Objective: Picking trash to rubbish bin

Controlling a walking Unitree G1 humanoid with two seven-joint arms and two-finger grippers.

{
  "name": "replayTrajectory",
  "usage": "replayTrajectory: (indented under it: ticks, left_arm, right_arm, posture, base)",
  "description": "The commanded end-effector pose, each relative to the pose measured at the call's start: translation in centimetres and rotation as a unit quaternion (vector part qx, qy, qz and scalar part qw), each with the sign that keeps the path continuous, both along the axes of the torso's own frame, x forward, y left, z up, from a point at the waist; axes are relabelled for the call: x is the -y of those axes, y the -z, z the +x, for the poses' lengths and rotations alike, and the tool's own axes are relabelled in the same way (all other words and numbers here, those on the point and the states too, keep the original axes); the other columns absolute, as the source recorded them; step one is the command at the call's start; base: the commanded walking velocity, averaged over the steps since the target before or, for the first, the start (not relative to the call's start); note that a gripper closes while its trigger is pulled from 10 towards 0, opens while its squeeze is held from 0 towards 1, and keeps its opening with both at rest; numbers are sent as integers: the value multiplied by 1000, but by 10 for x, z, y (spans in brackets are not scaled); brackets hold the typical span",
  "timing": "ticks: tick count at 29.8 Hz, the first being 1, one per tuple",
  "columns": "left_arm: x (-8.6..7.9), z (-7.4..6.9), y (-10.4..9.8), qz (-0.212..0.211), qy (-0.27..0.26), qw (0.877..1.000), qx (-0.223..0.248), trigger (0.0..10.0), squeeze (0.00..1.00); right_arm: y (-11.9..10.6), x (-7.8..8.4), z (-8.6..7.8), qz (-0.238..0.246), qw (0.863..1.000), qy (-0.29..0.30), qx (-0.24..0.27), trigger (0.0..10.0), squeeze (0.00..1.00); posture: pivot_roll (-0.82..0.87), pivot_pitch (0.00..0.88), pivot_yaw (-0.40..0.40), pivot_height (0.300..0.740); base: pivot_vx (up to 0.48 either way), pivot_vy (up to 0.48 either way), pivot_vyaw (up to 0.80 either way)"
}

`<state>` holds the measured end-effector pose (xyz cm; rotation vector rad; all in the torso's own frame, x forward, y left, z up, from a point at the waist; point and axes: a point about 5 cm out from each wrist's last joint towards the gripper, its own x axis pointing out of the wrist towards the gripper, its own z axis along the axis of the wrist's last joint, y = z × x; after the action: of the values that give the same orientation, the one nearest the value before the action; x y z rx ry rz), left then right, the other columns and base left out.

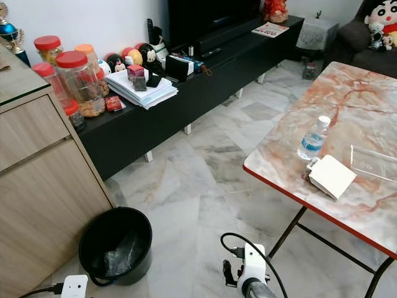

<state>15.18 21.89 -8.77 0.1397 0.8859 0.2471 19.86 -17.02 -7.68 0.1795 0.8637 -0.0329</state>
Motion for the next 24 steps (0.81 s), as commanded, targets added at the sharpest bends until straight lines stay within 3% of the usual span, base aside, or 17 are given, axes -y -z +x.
replayTrajectory:
  ticks: [1,15,20,24]
  left_arm:
    - [-3,-4,1,3,-5,1000,-2,10000,0]
    - [-4,-2,0,15,7,1000,-4,10000,0]
    - [-3,0,0,15,9,1000,-6,10000,0]
    - [-3,0,0,14,10,1000,-7,10000,0]
  right_arm:
    - [1,1,-1,-5,1000,0,-3,10000,0]
    - [2,3,-4,-12,1000,1,-7,10000,0]
    - [2,3,-4,-15,1000,0,-9,10000,0]
    - [2,3,-4,-15,1000,0,-9,10000,0]
  posture:
    - [63,64,-7,740]
    - [57,40,-1,740]
    - [56,36,-1,740]
    - [56,36,-1,740]
  base:
    - [0,0,-800]
    - [0,0,-800]
    - [0,-392,-800]
    - [0,0,-800]
